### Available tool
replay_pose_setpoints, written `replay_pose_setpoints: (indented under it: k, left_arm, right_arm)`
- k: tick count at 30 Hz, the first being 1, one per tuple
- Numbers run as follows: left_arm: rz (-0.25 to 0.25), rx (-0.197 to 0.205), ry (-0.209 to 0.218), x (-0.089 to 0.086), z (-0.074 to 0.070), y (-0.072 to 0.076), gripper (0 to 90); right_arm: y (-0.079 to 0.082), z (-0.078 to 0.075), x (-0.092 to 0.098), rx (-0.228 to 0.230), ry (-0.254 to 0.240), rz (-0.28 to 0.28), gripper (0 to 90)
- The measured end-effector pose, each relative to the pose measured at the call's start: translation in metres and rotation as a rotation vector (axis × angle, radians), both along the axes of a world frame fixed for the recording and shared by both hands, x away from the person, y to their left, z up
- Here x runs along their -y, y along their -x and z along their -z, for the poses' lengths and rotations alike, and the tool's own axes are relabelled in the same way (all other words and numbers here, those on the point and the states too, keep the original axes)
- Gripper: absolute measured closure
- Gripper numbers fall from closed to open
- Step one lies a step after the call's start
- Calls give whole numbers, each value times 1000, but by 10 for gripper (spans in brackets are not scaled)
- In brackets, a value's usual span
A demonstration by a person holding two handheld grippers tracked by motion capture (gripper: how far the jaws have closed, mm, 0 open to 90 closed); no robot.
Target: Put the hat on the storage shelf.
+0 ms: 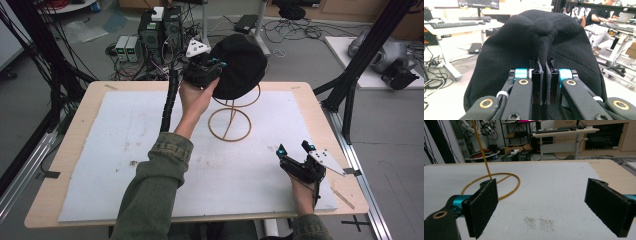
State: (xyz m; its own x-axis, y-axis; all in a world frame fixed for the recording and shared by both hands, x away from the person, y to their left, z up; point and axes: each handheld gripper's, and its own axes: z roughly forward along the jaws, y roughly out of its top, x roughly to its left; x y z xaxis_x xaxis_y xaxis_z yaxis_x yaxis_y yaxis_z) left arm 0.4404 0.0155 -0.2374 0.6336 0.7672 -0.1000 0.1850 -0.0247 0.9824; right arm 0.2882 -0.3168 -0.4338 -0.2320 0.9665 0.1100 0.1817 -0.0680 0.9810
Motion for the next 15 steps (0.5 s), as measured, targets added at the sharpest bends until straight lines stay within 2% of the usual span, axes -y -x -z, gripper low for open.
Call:
replay_pose_setpoints:
  k: [2, 7, 13, 15]
  left_arm:
    - [12, -23, -9, 4, 0, -2, 861]
    - [32, -37, -44, 13, 3, -2, 859]
    - [20, -46, -37, 16, 4, -3, 824]
    - [14, -33, -32, 15, 3, -2, 806]
  right_arm:
    - [-1, 0, 1, 3, 2, 0, 108]
    - [-1, 0, 1, 2, 3, -2, 108]
    - [1, -1, 2, 3, -8, 0, 108]
    - [1, 0, 2, 2, -7, 2, 108]
